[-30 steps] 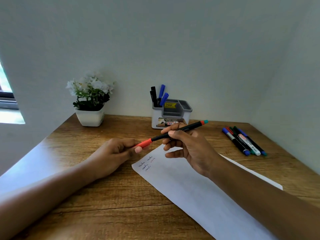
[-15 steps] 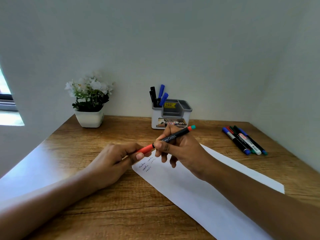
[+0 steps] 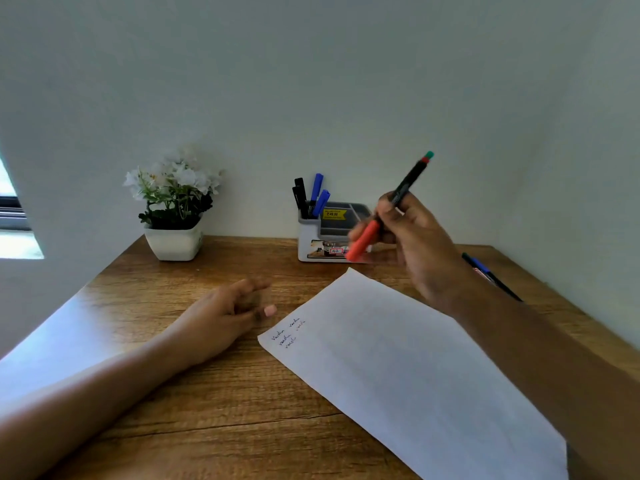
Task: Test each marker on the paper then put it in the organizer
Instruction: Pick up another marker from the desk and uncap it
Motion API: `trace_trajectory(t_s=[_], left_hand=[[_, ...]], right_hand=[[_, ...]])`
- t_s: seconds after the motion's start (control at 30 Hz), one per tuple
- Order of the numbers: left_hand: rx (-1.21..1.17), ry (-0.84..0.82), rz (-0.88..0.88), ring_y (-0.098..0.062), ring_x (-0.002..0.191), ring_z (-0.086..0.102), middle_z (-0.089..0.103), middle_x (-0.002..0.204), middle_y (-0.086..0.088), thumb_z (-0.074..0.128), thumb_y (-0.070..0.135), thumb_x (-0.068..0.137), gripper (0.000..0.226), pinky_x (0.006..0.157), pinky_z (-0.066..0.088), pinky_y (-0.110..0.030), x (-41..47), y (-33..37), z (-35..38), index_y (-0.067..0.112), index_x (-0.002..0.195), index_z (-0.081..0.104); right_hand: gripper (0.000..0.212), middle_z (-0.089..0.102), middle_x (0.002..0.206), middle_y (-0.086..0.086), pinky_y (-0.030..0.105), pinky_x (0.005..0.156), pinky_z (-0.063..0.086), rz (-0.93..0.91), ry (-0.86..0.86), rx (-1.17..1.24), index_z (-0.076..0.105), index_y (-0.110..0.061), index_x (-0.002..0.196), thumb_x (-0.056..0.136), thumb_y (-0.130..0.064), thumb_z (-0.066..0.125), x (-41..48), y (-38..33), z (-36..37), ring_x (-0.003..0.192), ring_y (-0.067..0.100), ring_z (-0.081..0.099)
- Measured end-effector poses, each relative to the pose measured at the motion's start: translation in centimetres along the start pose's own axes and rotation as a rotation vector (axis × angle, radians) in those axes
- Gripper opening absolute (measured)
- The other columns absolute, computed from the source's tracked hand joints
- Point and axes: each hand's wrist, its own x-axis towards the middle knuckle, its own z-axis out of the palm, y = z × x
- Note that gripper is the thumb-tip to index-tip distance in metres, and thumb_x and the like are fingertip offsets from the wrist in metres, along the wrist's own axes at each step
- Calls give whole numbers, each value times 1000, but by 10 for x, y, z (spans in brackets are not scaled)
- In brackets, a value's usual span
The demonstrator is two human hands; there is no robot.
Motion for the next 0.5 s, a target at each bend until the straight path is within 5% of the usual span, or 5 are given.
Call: trace_trajectory(t_s=[0.1,0.23,0.37,0.5], left_hand=[[141,-90,-12,-10,141,25,29,152,13,51,61,80,68,115,23,-34,3,-1,2,42,142,29],[205,-124,-28,-11,144,15,19,156,12,51,58,84,67,118,15,-36,4,-1,2,44,143,23],[216,-133,-27,-10,144,14,18,156,12,51,59,83,67,118,14,-36,5,-2,1,45,143,22],[225,-126,-17,-8,145,11,17,156,13,51,61,82,68,119,12,-35,6,-3,2,46,142,22]], right_hand=[[22,53,58,-2,30,54,49,-56,121,-357,62,-23,93,98,-33,43,14,-8,-26,50,11,52],[32,57,74,-3,28,62,36,-51,125,-1136,67,-18,114,99,-32,41,63,-22,-46,72,20,55],[33,54,90,17,24,48,27,146,-101,-1192,60,8,114,93,-7,40,115,-35,-41,57,17,40],[24,59,84,8,23,50,34,47,-88,-1238,70,-6,104,85,-4,56,149,-48,-28,69,17,49]])
